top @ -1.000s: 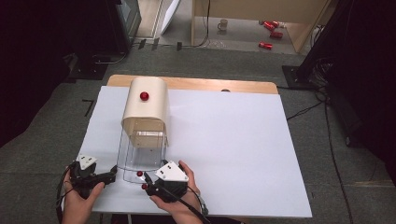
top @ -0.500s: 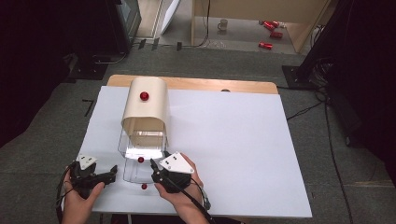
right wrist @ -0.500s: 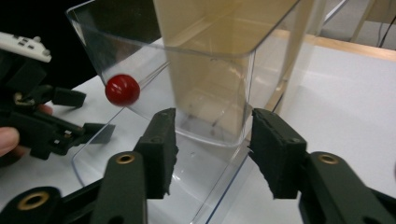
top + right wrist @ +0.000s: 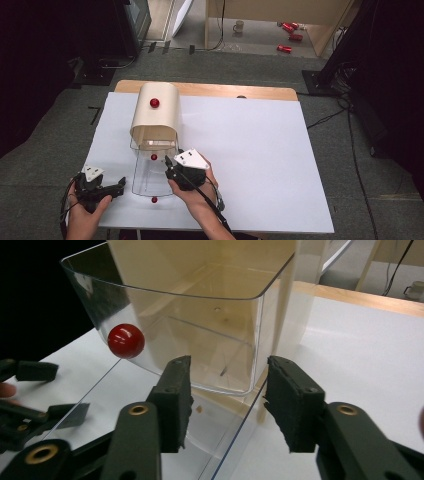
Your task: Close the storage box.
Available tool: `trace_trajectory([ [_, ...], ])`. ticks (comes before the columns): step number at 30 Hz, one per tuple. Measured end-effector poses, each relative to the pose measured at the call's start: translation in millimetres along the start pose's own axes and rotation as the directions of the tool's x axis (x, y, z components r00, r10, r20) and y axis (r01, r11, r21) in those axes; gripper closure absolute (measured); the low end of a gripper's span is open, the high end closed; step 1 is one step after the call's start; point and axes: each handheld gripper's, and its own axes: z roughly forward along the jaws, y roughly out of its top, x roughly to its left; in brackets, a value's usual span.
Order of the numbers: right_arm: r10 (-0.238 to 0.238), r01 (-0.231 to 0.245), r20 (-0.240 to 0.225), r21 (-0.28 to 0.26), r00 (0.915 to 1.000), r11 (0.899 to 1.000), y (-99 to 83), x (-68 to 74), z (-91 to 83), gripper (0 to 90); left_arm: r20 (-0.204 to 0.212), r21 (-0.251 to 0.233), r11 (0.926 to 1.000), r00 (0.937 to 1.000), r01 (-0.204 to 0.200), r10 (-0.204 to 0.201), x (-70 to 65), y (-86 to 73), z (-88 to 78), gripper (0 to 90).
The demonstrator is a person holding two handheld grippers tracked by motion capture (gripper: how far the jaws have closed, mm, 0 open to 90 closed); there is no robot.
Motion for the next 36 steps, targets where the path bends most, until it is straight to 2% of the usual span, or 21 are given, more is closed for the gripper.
trace_trajectory([
  [5, 0.001, -0.001, 0.017, -0.001, 0.9999, 1.000, 7.8, -7.8, 9.5, 48.1, 0.000, -0.002, 1.0000, 1.0000, 0.002, -0.002, -0.1, 0.0, 0.1, 2.3],
  [15, 0.014, -0.014, 0.019, 0.009, 0.9997, 1.000, 18.5, -18.0, 21.1, 45.8, -0.001, -0.003, 1.0000, 1.0000, 0.000, 0.000, 0.1, 0.0, 0.2, 2.3],
  [22, 0.017, -0.017, 0.001, 0.020, 0.9999, 1.000, 21.3, -20.9, 22.4, 42.0, -0.001, -0.003, 1.0000, 1.0000, 0.000, 0.000, 0.1, 0.0, 0.2, 2.3],
  [23, 0.017, -0.017, 0.004, 0.025, 0.9999, 1.000, 20.9, -20.7, 22.1, 33.0, -0.001, -0.003, 1.0000, 1.0000, 0.000, 0.000, 0.1, 0.0, 0.2, 2.3],
  [24, 0.017, -0.017, 0.004, 0.025, 0.9999, 1.000, 20.9, -20.7, 22.1, 33.0, -0.001, -0.003, 1.0000, 1.0000, 0.000, 0.000, 0.1, 0.0, 0.2, 2.3],
  [25, 0.016, -0.016, -0.004, 0.035, 0.9999, 0.999, 19.8, -19.7, 20.7, 19.1, -0.001, -0.003, 1.0000, 1.0000, 0.000, 0.000, 0.1, 0.0, 0.2, 2.3],
  [26, 0.011, -0.011, 0.001, 0.045, 0.9999, 0.999, 19.2, -18.8, 20.2, 12.9, -0.001, -0.003, 1.0000, 1.0000, 0.000, 0.000, 0.1, 0.0, 0.2, 2.4],
  [28, -0.006, 0.007, -0.019, 0.072, 0.9998, 0.997, 17.3, -16.5, 18.7, 3.1, -0.001, -0.002, 1.0000, 1.0000, -0.001, 0.001, 0.1, 0.0, 0.2, 2.3],
  [32, -0.026, 0.033, -0.082, 0.089, 0.9963, 0.995, 10.8, -10.4, 12.7, 0.0, 0.000, -0.001, 1.0000, 1.0000, 0.002, -0.002, -0.1, 0.1, 0.2, 2.3],
  [36, -0.017, 0.028, -0.110, 0.097, 0.9937, 0.995, 4.4, -3.5, 6.7, 0.0, 0.000, 0.000, 1.0000, 1.0000, 0.001, -0.001, 0.0, 0.0, 0.0, 2.3],
])
